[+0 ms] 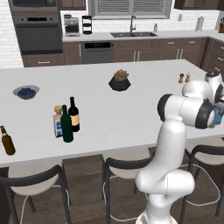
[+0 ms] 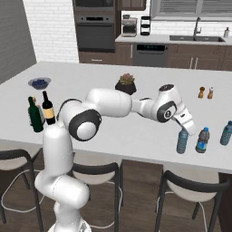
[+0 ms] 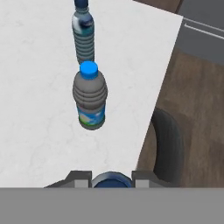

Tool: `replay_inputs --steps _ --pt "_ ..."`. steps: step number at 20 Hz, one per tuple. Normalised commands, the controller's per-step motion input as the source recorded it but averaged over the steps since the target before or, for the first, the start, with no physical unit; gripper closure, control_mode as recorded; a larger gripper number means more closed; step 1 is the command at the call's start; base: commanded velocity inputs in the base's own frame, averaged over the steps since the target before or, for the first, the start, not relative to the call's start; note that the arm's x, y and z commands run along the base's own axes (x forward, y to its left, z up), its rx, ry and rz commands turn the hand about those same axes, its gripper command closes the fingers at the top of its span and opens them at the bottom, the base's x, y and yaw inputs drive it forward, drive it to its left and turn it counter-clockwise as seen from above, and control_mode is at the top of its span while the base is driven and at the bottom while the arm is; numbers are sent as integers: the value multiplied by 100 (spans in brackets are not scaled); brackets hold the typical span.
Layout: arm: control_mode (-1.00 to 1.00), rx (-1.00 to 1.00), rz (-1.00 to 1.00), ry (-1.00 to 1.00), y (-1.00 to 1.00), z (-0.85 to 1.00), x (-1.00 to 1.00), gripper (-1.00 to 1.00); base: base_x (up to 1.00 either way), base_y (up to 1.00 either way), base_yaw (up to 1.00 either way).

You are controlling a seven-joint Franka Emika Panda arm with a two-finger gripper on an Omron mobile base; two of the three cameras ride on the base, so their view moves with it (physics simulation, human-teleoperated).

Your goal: Move the plastic bottles in the middle to the plastics group, and the glass bottles in the middle to the glass group.

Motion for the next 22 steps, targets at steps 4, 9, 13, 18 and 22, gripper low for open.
replay_inputs --steps 4,9,13,18,22 --pt "-100 0 0 0 -1 -31 0 100 0 0 0" --pt "-100 0 0 0 0 -5 0 100 0 0 0" --pt "-100 0 0 -3 0 0 13 100 0 0 0" --pt "-100 0 0 -5 -13 0 28 100 0 0 0" --pt "-100 0 0 -2 -32 0 10 100 0 0 0"
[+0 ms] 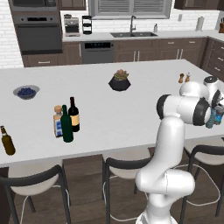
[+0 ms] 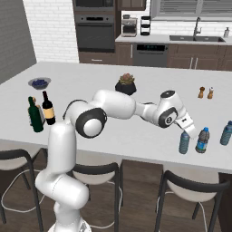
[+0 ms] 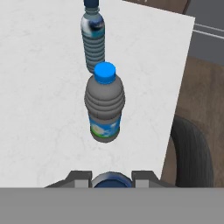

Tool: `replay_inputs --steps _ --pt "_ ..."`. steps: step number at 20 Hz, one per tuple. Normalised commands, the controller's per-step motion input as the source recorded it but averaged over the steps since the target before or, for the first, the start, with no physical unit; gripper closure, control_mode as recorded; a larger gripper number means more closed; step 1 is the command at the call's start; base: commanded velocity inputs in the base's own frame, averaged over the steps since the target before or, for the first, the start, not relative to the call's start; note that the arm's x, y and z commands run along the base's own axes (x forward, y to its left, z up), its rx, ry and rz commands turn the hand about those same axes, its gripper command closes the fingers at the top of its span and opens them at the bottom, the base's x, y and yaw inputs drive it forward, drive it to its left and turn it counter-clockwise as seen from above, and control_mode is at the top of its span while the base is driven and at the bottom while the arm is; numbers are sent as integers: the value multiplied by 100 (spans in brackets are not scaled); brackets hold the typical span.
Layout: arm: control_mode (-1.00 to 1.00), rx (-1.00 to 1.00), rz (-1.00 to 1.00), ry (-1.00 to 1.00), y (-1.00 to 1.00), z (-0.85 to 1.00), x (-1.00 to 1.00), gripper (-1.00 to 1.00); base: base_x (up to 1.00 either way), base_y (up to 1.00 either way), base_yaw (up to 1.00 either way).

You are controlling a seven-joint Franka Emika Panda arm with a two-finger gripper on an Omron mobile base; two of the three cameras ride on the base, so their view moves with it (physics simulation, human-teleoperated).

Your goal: Move the plastic bottles in the middle to the plastics group, and the glass bottles in the middle to the glass group.

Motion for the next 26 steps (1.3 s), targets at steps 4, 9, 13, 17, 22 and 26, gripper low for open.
replay_inputs --steps 4,9,13,17,22,26 --pt "-100 0 0 0 -32 0 0 100 0 0 0" --pt "-100 0 0 0 -4 -1 1 100 0 0 0" --pt "-100 0 0 0 0 -21 0 100 0 0 0" --pt "-100 0 0 0 0 -29 0 100 0 0 0" --pt "-100 0 0 -2 0 -18 0 100 0 0 0" --pt "-100 0 0 -4 0 -10 2 100 0 0 0"
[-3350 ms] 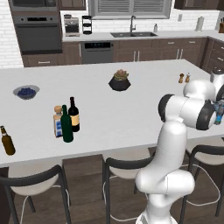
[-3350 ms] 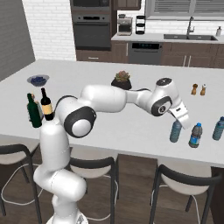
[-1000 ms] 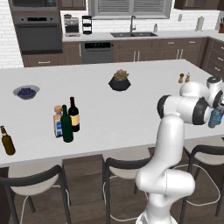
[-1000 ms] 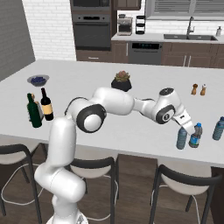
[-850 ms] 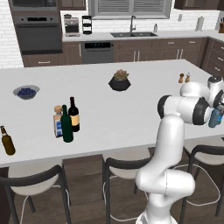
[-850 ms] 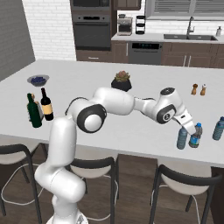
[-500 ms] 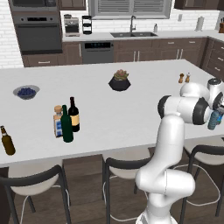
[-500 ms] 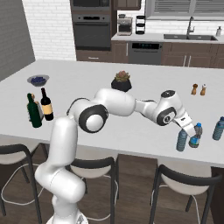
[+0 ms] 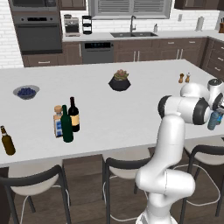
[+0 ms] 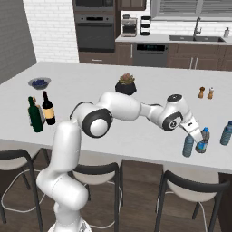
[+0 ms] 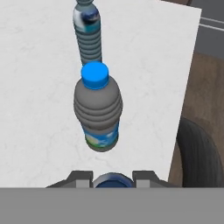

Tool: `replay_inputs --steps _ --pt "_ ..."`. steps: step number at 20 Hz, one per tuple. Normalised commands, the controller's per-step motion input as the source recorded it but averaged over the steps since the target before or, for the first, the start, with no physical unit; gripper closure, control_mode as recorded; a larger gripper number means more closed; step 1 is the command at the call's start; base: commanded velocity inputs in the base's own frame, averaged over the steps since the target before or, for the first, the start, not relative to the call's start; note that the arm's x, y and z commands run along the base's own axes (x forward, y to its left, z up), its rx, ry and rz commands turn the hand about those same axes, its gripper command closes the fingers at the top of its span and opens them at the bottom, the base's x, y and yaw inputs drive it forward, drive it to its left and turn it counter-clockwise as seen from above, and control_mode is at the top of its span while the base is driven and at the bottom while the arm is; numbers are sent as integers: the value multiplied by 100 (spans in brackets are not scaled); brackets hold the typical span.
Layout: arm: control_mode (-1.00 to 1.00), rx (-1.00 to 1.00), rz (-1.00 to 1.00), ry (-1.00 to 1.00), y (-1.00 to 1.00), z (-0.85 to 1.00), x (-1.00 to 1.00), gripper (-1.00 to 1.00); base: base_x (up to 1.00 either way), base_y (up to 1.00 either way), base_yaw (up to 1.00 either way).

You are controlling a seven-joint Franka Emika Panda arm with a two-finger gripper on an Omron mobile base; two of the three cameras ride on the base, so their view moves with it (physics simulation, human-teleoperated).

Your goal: Move the plastic bottles in the middle to the plastics group, and the glass bottles in the middle to the glass group.

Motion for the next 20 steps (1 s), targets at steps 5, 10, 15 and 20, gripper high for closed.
replay_inputs --steps 5,10,15,20 --pt "-100 0 0 -6 0 0 17 100 0 0 0" --pt "-100 0 0 -6 0 0 10 100 0 0 0" --pt "-100 0 0 0 0 0 0 -100 0 0 0" --pt "-100 0 0 0 0 0 0 -100 0 0 0"
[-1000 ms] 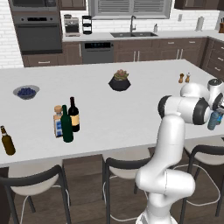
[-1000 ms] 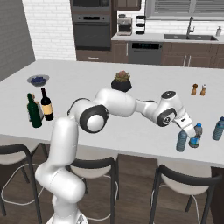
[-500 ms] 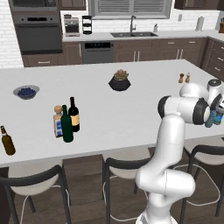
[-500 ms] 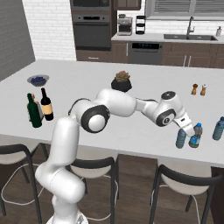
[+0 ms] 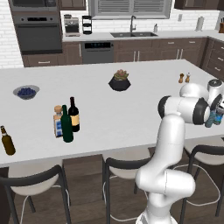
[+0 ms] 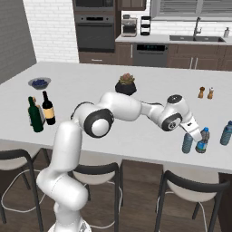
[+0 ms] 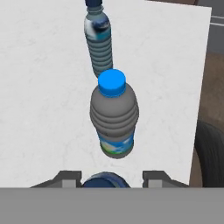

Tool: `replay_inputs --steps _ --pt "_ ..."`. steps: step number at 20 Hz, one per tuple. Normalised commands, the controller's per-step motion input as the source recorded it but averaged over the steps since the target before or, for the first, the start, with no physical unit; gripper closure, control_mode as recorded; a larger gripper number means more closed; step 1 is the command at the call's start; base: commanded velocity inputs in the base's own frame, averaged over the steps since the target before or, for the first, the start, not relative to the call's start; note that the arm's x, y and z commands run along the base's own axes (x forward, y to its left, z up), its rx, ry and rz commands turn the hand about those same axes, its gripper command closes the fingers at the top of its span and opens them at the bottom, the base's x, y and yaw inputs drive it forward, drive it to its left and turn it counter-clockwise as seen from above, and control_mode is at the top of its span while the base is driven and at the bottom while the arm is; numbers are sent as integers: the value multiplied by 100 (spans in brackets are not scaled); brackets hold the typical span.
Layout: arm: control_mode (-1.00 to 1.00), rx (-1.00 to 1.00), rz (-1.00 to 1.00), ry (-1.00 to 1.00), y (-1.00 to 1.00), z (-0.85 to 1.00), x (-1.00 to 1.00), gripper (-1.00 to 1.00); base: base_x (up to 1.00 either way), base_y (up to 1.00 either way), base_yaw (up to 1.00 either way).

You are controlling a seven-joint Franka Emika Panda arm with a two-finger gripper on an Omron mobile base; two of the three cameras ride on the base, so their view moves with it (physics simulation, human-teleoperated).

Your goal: Move the plastic bottles in the middle to the plastics group, and the glass bottles in the middle to the glass group.

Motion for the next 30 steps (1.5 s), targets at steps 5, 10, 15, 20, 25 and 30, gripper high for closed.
replay_inputs --steps 5,10,15,20,25,30 --pt "-100 -1 0 0 0 11 0 -100 0 0 0" --pt "-100 -2 0 0 1 27 0 -100 0 0 0" --pt "-100 0 0 0 0 51 0 -100 0 0 0" --pt "-100 0 0 0 13 59 0 -100 0 0 0" --pt "-100 -2 3 0 52 52 -3 -100 0 0 0" --pt "-100 -2 17 0 80 35 -24 -100 0 0 0"
